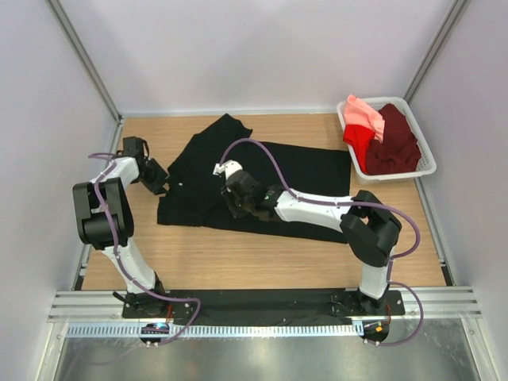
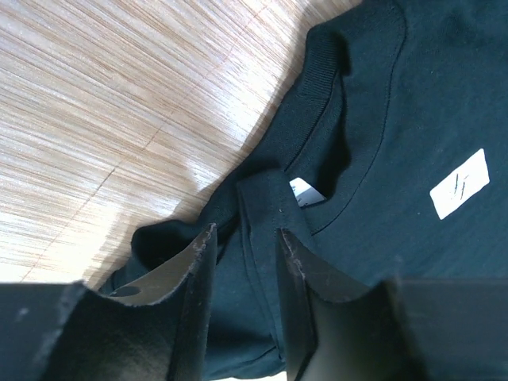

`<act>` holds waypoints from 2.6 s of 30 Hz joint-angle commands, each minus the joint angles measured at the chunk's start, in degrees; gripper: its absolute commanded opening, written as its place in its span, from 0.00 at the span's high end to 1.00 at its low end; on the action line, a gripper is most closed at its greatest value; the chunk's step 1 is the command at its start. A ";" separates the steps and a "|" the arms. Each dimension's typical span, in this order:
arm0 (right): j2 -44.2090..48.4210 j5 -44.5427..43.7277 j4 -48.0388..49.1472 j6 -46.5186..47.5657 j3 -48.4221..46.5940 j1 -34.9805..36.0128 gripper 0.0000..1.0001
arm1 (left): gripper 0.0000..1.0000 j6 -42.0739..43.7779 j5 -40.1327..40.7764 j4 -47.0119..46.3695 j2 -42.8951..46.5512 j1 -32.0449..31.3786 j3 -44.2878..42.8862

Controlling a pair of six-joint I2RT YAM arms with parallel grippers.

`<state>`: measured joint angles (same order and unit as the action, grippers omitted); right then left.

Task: Fold and stack the t-shirts
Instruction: Fold the tshirt

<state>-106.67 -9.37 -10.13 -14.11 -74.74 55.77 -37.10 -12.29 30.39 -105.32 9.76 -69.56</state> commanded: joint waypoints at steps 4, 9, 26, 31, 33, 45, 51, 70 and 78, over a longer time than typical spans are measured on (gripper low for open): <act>5.33 -1.88 5.56 -2.06 5.04 0.04 0.69 | 0.65 0.01 -0.80 -2.00 -0.15 0.08 -1.37; 6.13 -2.06 6.79 -2.94 6.53 0.13 0.70 | 0.64 -0.25 -0.45 -2.44 -1.20 0.00 -1.81; 7.09 -1.88 8.20 -4.88 8.47 0.04 0.70 | 0.83 -1.74 -0.54 -4.99 -3.05 -0.53 -2.42; 7.18 -1.89 8.55 -5.23 8.91 0.04 0.70 | 0.95 -1.75 -0.19 -4.99 -2.96 -1.23 -2.69; 7.18 -1.80 8.64 -5.31 9.00 0.04 0.70 | 0.99 -1.92 0.34 -4.99 -2.18 -1.58 -2.69; 6.39 -2.50 9.08 -4.35 7.42 0.13 0.69 | 1.00 -4.12 1.13 -3.15 -0.77 -5.36 -9.37; 5.51 -2.76 9.60 -3.82 7.68 0.13 0.69 | 1.00 -5.79 0.87 -2.97 -1.99 -6.33 -11.74; -3.62 -2.23 14.08 -0.05 -2.33 0.48 0.59 | 1.00 -4.65 -1.06 -2.97 -7.79 -9.32 -19.21; -8.28 -5.66 15.93 3.56 -6.47 1.89 0.62 | 1.00 -3.68 -2.12 -2.62 -11.13 -11.17 -21.85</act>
<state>-114.24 -12.23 1.83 -13.30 -78.28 56.55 -41.76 -13.10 28.10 -115.87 -0.86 -88.95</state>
